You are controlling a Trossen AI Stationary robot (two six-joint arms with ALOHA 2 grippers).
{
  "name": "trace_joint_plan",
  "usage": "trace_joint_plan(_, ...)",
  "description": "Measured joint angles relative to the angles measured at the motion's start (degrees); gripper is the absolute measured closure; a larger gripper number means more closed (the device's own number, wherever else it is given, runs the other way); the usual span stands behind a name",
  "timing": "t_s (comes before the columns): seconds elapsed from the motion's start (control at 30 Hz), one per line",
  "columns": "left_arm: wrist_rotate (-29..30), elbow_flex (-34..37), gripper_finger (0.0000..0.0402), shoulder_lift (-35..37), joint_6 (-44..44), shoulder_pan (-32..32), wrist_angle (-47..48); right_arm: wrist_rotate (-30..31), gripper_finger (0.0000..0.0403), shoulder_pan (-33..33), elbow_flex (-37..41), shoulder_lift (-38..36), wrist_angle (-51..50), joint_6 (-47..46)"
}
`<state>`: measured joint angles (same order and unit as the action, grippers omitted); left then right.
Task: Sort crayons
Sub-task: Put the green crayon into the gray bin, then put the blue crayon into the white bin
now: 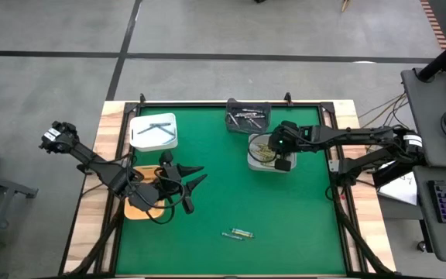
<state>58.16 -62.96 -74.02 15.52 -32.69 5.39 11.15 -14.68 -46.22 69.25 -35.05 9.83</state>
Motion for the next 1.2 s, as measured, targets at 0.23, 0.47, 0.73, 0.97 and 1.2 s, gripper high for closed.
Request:
trace_joint_plan(0.23,-0.03,0.11,0.0308,-0.02,0.01,0.00,-0.02,-0.11,0.0390,0.00,0.03,0.11,2.30,-0.91)
trace_joint_plan(0.47,-0.14,0.11,0.0308,-0.02,0.34,0.00,-0.35,-0.59,0.0363,0.00,0.03,0.13,2.39,-3.56)
trace_joint_plan(0.73,-0.23,0.11,0.0308,-0.12,2.15,0.00,-0.33,-0.60,0.0292,0.02,-1.44,0.16,1.94,-6.30)
trace_joint_plan(0.97,-2.29,0.11,0.0308,-3.65,3.09,-0.21,-1.51,-0.74,0.0293,2.02,-6.58,-1.45,-0.61,-10.35)
trace_joint_plan(1.2,-6.07,-1.39,0.0308,-9.70,3.10,-0.43,-2.76,-1.09,0.0291,10.84,-10.67,-3.88,0.66,-14.59)
